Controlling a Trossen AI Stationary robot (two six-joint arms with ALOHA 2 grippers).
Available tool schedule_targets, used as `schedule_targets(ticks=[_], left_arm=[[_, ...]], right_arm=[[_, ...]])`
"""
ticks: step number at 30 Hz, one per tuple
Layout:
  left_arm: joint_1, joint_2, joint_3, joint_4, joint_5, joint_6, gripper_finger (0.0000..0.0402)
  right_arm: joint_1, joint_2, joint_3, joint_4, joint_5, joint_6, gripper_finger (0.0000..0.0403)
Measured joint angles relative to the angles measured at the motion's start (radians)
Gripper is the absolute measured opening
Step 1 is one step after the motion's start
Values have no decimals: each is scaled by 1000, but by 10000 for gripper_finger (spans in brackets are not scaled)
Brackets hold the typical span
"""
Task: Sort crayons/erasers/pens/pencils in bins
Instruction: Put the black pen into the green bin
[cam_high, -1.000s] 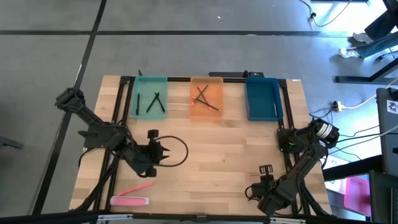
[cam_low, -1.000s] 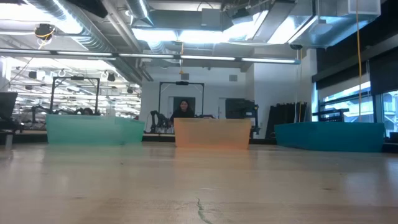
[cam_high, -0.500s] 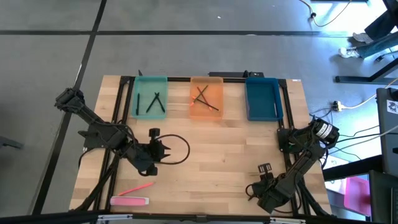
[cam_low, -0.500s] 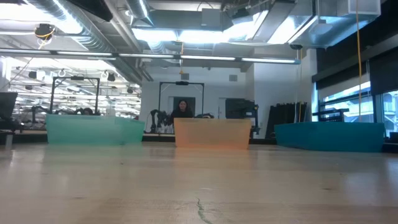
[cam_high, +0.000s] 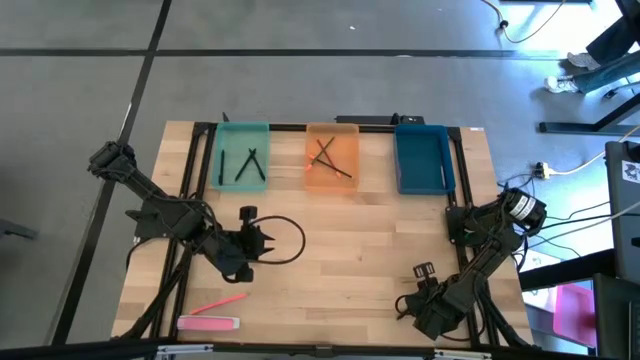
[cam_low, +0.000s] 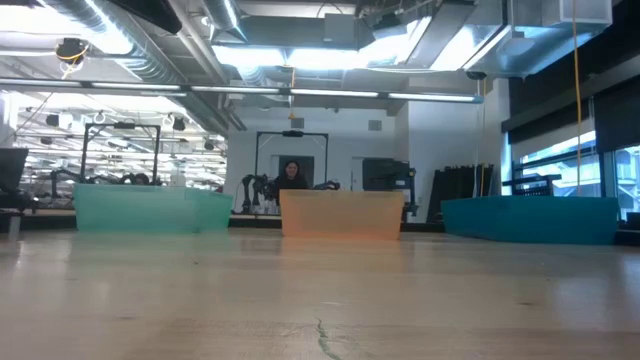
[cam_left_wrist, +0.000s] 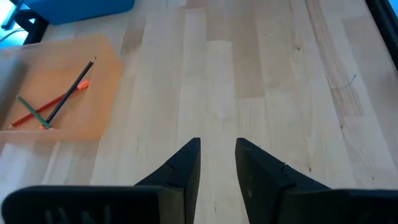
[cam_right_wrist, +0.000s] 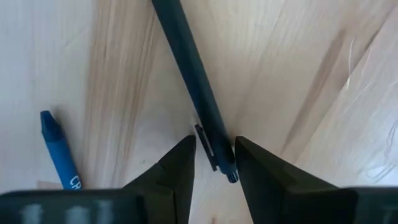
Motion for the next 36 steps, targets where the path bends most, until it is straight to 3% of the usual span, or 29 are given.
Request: schedule_targets(ticks=[4,13,29,36], left_arm=[[0,0,0,0,0,0,94],[0,0,0,0,0,0,94],[-1,0,0,0,17,1,94],[-1,0,0,0,19,1,94]], right_arm=[[-21,1,0,4,-23,6,116],[-50,2,-2,8,-54,36,51],[-69,4,-1,20,-32,346,62],[-70,11,47,16,99,413,64]])
